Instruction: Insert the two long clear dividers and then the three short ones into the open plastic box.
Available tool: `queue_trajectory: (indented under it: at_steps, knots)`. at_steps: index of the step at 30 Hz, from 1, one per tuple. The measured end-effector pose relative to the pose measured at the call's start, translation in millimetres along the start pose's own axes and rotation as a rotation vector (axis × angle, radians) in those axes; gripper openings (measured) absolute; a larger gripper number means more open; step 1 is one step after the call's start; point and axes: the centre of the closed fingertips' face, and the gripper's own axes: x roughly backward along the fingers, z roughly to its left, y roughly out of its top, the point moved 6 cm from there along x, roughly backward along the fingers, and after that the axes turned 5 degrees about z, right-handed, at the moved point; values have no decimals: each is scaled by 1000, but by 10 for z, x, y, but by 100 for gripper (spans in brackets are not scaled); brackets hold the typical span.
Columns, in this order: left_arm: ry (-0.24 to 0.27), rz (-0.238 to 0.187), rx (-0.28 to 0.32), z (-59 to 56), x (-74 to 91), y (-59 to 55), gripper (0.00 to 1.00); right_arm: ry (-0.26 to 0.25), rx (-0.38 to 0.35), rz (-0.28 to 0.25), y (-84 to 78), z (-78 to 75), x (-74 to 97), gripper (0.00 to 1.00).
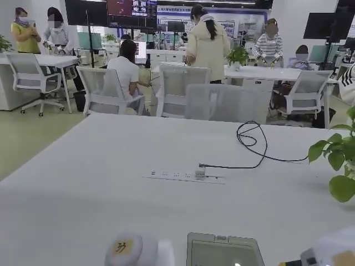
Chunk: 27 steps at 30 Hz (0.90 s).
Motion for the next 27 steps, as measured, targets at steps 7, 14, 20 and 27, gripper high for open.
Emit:
queue_trajectory:
  at_steps: [7, 14, 20, 27]
  knots:
    - [-6, -3, 15, -17, -3, -2, 0, -2, 11, 2, 2, 4, 4, 33]
    - [-2, -7, 11, -19, 1, -16, 0, -5, 5, -2, 3, -11, 4, 35]
    - [8, 6, -80, -7, 31, -13, 0, 33, -90, -86, 16, -111, 111, 35]
    - [-23, 97, -440, -115, 91, -47, 0, 217, -195, -190, -39, -190, 244, 27]
